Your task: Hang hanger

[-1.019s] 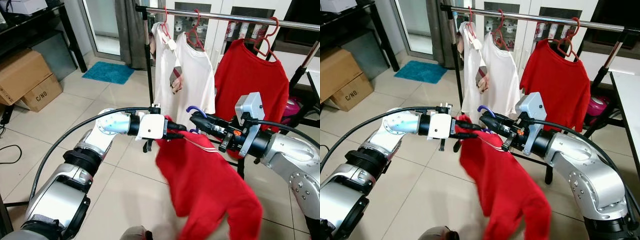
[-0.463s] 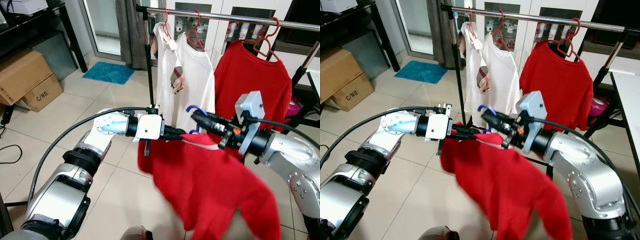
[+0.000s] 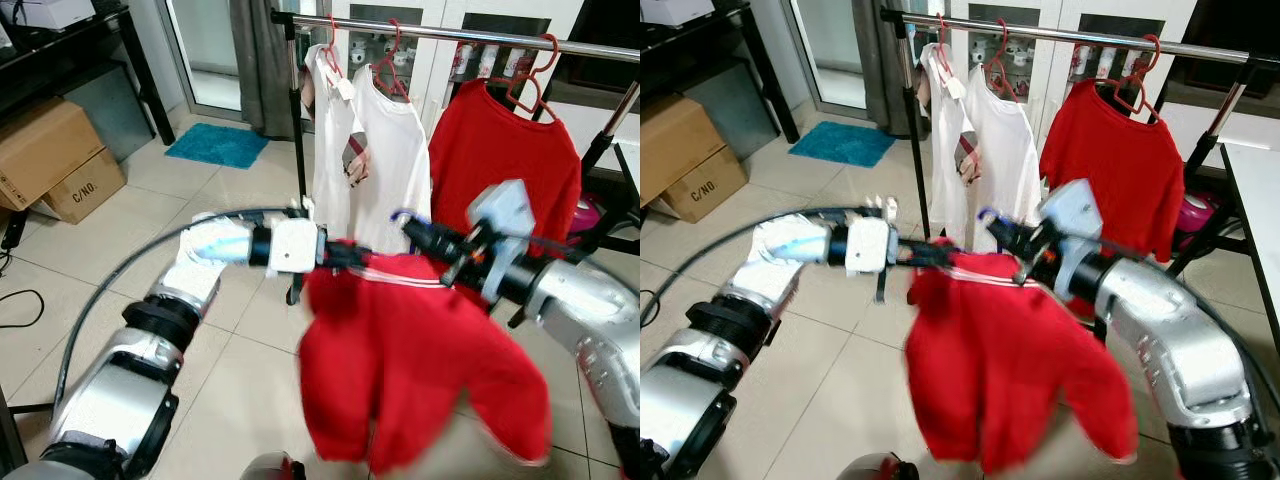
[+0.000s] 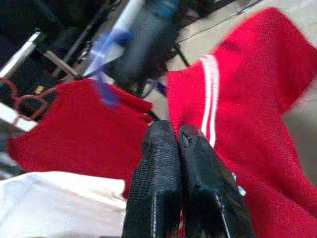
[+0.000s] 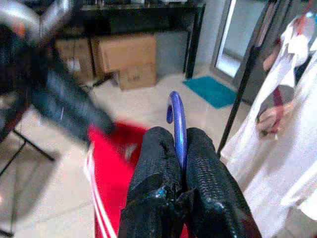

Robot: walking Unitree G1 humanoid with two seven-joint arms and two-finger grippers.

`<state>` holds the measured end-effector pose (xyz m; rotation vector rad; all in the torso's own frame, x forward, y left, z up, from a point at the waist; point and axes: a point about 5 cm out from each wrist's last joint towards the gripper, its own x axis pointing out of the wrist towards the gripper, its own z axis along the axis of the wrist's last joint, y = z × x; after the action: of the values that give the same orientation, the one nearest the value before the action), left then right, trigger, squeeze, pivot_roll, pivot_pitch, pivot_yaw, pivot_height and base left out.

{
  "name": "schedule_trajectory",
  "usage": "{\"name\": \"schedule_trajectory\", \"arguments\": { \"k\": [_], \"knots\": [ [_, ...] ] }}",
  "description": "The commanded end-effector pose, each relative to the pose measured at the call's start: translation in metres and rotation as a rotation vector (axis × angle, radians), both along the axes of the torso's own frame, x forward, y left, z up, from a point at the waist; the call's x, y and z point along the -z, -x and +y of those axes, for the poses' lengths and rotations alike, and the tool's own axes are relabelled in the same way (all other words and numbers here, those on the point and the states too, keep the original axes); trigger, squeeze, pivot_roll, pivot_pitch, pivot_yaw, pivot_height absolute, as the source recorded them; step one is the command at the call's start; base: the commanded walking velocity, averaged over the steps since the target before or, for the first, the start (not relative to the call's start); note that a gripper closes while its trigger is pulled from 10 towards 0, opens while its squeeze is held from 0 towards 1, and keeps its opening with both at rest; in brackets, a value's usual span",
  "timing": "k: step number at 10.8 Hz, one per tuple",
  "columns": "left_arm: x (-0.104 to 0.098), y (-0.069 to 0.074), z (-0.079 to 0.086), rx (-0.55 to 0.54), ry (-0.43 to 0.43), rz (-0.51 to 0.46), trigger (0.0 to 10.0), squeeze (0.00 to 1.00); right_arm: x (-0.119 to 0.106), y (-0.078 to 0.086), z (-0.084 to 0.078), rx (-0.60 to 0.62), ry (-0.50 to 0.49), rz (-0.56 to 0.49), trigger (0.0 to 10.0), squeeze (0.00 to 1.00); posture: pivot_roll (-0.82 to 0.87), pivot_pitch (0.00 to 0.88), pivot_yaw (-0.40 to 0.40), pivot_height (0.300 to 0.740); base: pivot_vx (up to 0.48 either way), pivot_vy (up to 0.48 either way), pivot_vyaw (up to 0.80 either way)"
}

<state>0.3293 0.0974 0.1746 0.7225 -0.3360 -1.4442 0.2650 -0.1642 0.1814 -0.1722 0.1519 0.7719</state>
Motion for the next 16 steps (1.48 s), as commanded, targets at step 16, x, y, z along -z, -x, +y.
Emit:
{"name": "schedule_trajectory", "arguments": {
  "k": [16],
  "knots": [
    [-0.014, -0.041, 0.031, -0.561, -0.024, -0.280, 0.0, 0.00, -0.002, -0.008, 0.001, 0.146, 0.144, -0.042, 0.0, 0.00, 0.07, 0.000, 0.083, 0.740, 0.000, 0.000, 0.00]
  ]
}}
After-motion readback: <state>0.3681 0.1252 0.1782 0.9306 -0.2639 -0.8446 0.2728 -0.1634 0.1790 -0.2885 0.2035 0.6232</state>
